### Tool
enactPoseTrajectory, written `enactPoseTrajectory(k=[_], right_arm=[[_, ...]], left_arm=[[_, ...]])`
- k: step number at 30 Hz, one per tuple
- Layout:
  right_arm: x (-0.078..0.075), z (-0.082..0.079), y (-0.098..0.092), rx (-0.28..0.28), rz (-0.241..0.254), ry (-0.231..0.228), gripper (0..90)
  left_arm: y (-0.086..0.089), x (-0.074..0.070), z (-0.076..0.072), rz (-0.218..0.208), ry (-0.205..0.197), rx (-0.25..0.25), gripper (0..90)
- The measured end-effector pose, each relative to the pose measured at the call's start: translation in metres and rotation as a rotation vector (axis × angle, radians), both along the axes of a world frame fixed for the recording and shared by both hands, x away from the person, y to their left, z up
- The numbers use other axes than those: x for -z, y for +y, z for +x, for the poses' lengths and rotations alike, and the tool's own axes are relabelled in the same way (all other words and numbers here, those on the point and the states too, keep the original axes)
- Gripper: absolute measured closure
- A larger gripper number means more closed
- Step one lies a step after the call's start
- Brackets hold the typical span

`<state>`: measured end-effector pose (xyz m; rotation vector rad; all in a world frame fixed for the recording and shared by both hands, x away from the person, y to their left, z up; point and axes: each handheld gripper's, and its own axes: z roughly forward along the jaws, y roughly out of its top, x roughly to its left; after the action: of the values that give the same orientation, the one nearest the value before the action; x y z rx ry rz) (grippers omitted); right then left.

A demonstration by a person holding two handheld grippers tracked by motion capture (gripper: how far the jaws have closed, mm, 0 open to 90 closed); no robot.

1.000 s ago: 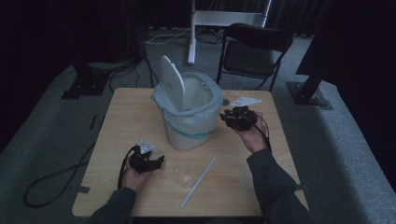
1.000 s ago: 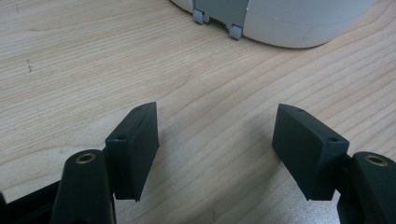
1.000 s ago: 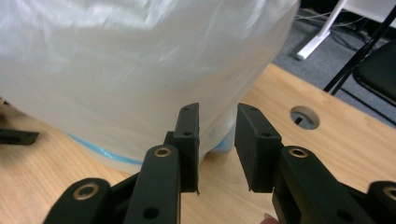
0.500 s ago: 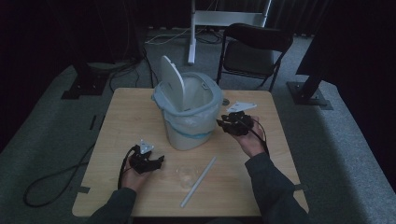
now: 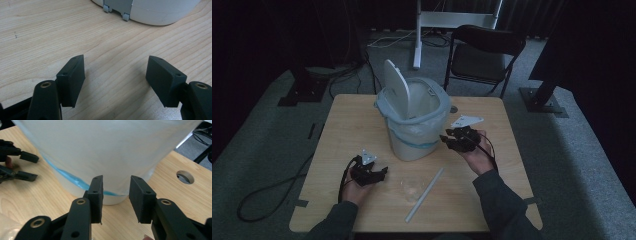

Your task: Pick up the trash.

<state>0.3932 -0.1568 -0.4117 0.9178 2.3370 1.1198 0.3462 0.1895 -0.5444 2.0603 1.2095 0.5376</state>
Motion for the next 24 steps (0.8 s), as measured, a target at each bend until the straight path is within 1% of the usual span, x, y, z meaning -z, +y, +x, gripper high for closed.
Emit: enactPoseTrajectory(k=[4, 10, 18, 20, 24], right_arm=[[0.001, -0.006, 0.005, -0.023, 0.009, 0.008, 61.0], [0.008, -0.013, 0.013, -0.059, 0.001, 0.020, 60.3], [0.015, -0.015, 0.019, -0.091, 0.013, 0.047, 60.3], [0.017, -0.017, 0.022, -0.108, 0.008, 0.049, 60.3], [0.021, -0.020, 0.026, -0.123, 0.007, 0.062, 60.3]], left_arm=[[0.000, 0.000, 0.000, 0.000, 0.001, 0.000, 32.1], [0.000, 0.000, 0.000, 0.000, 0.002, 0.001, 32.0], [0.000, 0.000, 0.000, 0.001, 0.004, 0.002, 32.0], [0.000, 0.000, 0.000, 0.002, 0.002, 0.002, 32.0], [0.000, 0.000, -0.001, 0.000, 0.002, 0.001, 32.0]])
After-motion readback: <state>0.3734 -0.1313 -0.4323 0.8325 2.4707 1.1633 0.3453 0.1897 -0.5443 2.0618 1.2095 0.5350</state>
